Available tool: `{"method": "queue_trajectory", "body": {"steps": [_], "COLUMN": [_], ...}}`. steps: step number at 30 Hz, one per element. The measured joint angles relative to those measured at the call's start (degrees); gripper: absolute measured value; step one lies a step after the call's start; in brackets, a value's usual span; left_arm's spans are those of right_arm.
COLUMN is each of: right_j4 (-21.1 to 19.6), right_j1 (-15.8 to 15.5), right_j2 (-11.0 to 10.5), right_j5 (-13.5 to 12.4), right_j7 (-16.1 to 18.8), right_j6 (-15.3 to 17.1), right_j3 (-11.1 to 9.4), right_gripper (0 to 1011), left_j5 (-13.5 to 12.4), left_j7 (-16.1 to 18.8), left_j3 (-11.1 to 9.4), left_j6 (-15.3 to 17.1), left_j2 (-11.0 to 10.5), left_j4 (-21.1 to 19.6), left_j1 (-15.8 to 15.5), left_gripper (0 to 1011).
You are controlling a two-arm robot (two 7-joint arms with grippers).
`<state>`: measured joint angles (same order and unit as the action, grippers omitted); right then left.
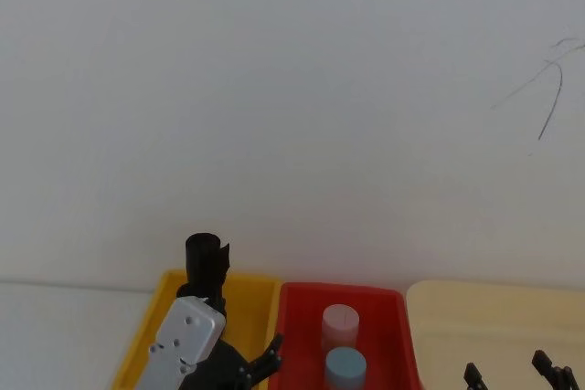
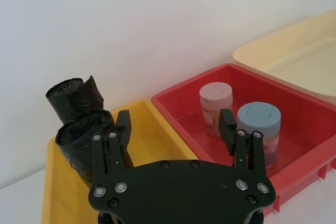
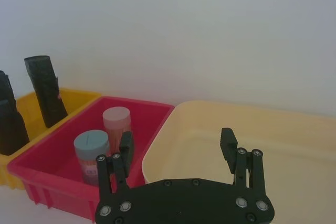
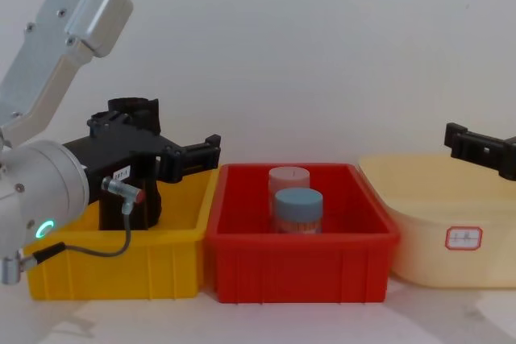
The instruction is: Pick up the garbage bag with the one hand and transfer it to the other hand.
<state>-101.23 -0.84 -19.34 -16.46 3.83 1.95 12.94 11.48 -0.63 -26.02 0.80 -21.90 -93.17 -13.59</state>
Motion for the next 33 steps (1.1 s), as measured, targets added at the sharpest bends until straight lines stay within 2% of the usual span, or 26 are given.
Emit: {"method": "queue_trajectory", "body": {"steps": [24, 33], "right_j4": [0.0, 0.0], "right_j1": [0.0, 0.0], "right_j2": [0.0, 0.0], "right_j5": [0.0, 0.0], "right_j7": [0.0, 0.0], "right_j6": [0.0, 0.0], "right_j3": [0.0, 0.0], "right_gripper": [1000, 1000], "left_j5": [0.0, -0.8], "left_j7": [0.0, 0.5], "left_j3": [0.0, -0.6], "left_j6": [0.0, 0.0], "left_j2": [0.0, 0.9], "left_j4": [0.0, 0.3], "left_j1": [0.0, 0.0], "left_gripper": [1002, 1001]}}
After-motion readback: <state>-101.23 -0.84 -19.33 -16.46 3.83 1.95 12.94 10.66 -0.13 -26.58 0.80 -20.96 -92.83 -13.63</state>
